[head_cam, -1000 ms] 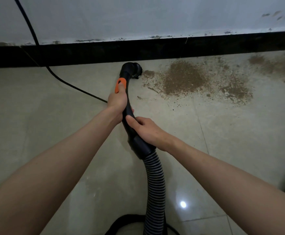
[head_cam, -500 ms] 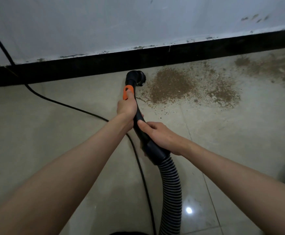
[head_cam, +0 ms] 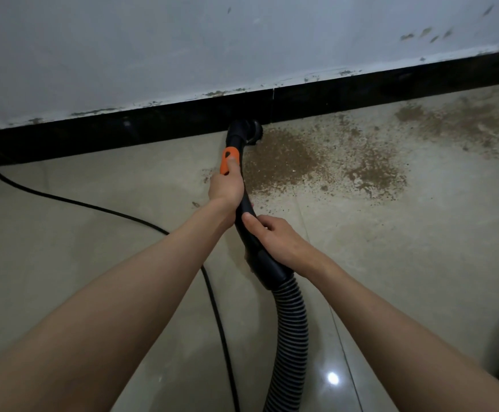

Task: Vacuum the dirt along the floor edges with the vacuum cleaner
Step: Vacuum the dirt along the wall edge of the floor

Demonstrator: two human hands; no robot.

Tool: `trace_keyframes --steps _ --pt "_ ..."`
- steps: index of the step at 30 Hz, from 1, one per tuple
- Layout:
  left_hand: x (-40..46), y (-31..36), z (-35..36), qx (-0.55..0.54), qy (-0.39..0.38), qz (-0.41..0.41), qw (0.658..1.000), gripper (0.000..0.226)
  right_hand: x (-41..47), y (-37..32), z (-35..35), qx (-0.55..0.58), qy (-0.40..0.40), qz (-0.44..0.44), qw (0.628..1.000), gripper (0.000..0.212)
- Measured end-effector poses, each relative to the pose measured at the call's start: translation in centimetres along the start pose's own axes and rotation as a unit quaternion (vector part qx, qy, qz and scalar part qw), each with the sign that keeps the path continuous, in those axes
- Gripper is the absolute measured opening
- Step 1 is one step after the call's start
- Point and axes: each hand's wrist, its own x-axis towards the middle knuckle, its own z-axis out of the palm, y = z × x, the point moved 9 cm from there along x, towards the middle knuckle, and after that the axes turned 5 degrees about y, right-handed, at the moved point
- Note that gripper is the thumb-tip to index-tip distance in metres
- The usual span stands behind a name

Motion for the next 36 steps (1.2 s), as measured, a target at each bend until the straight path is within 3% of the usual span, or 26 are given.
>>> trace_keyframes --steps 8,17,28,31,34,36 --pt "0.2 1.4 3.8 0.026 -0.034 0.019 0.999 0.055 0.6 1.4 -2.8 0.034 0.059 -0.005 0.998 0.037" --pt "0.5 1.7 0.4 0.034 -0.017 0.012 0.999 0.058 0.8 -0.8 -0.2 0.059 0.057 -0.031 0.996 0.038" --pt "1.9 -1.8 -12.0 -0.007 0.098 -0.006 0.995 0.069 0.7 -5.1 9.2 -0.011 -0.065 -0.062 0.996 0.054" --pt "2.4 -2.4 -15.8 -0.024 0.138 -0.005 0.99 0.067 1.0 -6.6 11.8 -0.033 -0.097 -0.068 0.992 0.046" --pt "3.0 -3.1 -19.0 -0.008 0.17 -0.014 0.985 0.066 1.1 -7.6 14.4 -0.01 -0.137 -0.054 0.989 0.041" --pt "3.3 -3.4 -20.4 0.001 0.174 -0.02 0.985 0.067 1.0 -8.0 15.9 0.01 -0.158 -0.036 0.987 0.049"
